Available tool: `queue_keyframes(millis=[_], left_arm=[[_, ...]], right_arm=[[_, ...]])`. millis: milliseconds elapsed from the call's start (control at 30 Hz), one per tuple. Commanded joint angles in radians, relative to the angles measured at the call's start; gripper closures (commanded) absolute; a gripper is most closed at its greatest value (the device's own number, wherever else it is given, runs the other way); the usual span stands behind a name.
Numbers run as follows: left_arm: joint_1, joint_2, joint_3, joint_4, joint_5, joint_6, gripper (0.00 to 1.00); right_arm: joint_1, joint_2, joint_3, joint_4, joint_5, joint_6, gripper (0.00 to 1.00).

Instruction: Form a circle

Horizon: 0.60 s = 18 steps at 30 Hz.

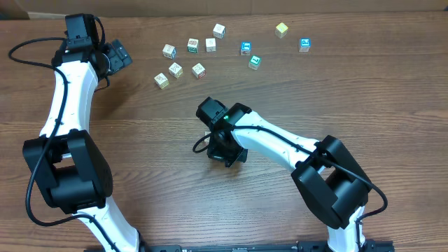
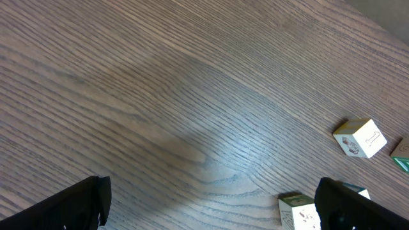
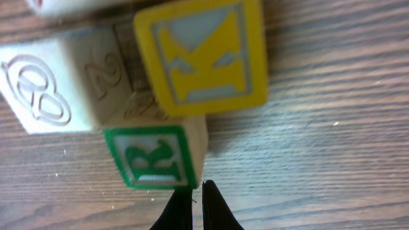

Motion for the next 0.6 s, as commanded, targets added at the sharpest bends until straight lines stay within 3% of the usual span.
queue_keyframes(millis=[0,567], left_arm=[[-0.007,-0.011,0.011,0.002,0.001,-0.003,0.00],[-0.007,-0.011,0.011,0.002,0.001,-0.003,0.00]], right_arm=[[-0.019,0.003,0.026,-0.002,0.016,0.004,0.95],[-0.029,0.002,0.032,-0.031,-0.023,-0.025,0.96]])
